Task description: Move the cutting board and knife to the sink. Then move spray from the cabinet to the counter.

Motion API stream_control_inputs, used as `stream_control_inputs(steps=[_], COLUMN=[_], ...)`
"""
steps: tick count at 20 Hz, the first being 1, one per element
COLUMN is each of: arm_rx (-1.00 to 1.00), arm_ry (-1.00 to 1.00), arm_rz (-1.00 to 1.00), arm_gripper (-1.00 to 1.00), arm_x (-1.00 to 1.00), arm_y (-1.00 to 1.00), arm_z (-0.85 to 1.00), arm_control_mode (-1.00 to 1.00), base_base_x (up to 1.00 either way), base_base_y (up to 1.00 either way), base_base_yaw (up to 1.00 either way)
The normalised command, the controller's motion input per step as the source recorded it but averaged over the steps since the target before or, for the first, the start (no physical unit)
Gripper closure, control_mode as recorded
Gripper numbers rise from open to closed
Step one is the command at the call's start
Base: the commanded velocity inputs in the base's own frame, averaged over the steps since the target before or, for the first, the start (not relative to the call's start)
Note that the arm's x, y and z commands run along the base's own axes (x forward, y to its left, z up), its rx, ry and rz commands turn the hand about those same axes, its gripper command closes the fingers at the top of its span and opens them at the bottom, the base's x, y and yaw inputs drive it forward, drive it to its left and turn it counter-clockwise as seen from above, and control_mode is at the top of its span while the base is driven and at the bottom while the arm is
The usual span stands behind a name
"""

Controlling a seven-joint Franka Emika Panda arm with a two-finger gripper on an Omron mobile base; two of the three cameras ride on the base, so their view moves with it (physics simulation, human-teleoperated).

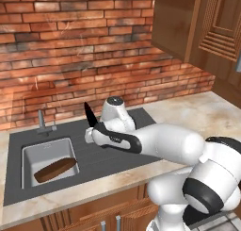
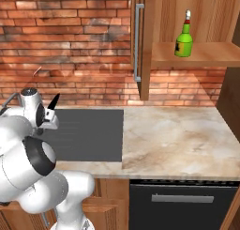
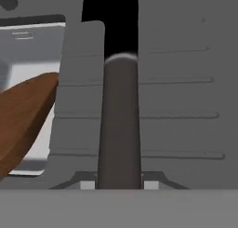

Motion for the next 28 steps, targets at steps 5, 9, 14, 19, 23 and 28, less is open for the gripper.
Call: stream_control_inputs(steps=[5,9,14,19,23,28], arm_rx=[0.00,0.00,-0.01,-0.05,-0.10,-0.14], arm_ry=[0.10,0.08,0.12,0.17,0.25,0.24], arm_rz=[0.16,0.13,0.13,0.12,0.03,0.01], arm_gripper=[1.00,1.00,1.00,1.00,1.00,1.00], arm_x=[-0.47,-0.44,-0.16,0.00,0.12,0.14], arm_y=[0.30,0.32,0.43,0.60,0.54,0.45], arm_z=[0.01,0.00,0.00,0.00,0.00,0.00], arm_control_mode=[-1.00,-1.00,-1.00,-1.00,-1.00,-1.00], base_base_x=[0.00,0.00,0.00,0.00,0.00,0.00], base_base_y=[0.00,0.00,0.00,0.00,0.00,0.00], base_base_yaw=[0.00,0.00,0.00,0.00,0.00,0.00])
